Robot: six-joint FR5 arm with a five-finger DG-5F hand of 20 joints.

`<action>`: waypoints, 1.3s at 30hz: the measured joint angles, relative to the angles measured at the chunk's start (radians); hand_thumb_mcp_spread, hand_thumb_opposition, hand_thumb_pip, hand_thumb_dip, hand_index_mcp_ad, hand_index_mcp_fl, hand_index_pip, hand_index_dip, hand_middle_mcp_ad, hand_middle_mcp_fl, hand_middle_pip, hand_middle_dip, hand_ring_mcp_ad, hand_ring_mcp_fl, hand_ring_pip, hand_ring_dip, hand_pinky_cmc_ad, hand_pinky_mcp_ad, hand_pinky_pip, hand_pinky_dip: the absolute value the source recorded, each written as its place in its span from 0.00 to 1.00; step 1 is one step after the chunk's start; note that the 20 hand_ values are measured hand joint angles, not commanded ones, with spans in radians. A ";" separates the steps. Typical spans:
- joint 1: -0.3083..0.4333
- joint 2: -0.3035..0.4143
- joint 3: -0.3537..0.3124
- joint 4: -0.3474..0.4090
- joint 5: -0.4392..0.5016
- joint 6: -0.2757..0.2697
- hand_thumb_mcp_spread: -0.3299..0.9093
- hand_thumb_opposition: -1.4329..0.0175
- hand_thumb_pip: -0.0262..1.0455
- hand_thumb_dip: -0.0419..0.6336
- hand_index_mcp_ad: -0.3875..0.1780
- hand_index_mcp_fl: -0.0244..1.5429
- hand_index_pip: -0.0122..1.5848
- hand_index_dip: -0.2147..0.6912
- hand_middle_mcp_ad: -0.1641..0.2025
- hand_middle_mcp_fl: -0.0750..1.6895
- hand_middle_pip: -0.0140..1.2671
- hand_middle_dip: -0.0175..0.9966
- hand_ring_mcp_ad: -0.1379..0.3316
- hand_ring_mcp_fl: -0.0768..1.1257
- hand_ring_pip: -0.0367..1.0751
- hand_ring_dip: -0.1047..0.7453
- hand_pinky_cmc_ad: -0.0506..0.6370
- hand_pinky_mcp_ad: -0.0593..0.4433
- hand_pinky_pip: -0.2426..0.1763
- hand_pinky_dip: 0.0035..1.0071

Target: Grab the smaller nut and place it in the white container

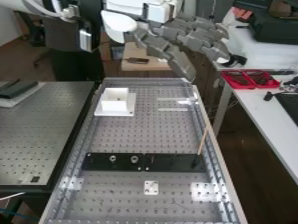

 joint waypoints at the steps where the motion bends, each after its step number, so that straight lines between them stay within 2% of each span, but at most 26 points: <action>1: -0.001 0.002 -0.003 0.002 -0.001 -0.001 0.48 0.51 0.43 0.23 0.57 0.06 0.09 0.42 0.60 0.10 0.10 0.24 0.61 0.06 0.15 0.23 0.61 0.75 0.40 0.61; 8: -0.009 0.025 -0.037 0.024 -0.030 -0.007 0.48 0.51 0.43 0.23 0.57 0.06 0.09 0.42 0.60 0.10 0.10 0.24 0.61 0.06 0.15 0.23 0.61 0.75 0.40 0.61; 15: -0.014 0.054 -0.070 0.046 -0.097 -0.018 0.48 0.51 0.43 0.23 0.57 0.06 0.09 0.42 0.60 0.10 0.10 0.24 0.61 0.06 0.15 0.23 0.61 0.75 0.40 0.61; 28: -0.058 0.097 -0.099 0.038 -0.193 -0.055 0.48 0.51 0.43 0.22 0.57 0.06 0.09 0.42 0.60 0.10 0.10 0.24 0.61 0.06 0.15 0.23 0.60 0.74 0.40 0.61; 39: -0.087 0.109 -0.117 0.054 -0.239 -0.046 0.47 0.51 0.43 0.23 0.58 0.06 0.09 0.42 0.60 0.11 0.10 0.24 0.61 0.06 0.15 0.23 0.61 0.74 0.40 0.61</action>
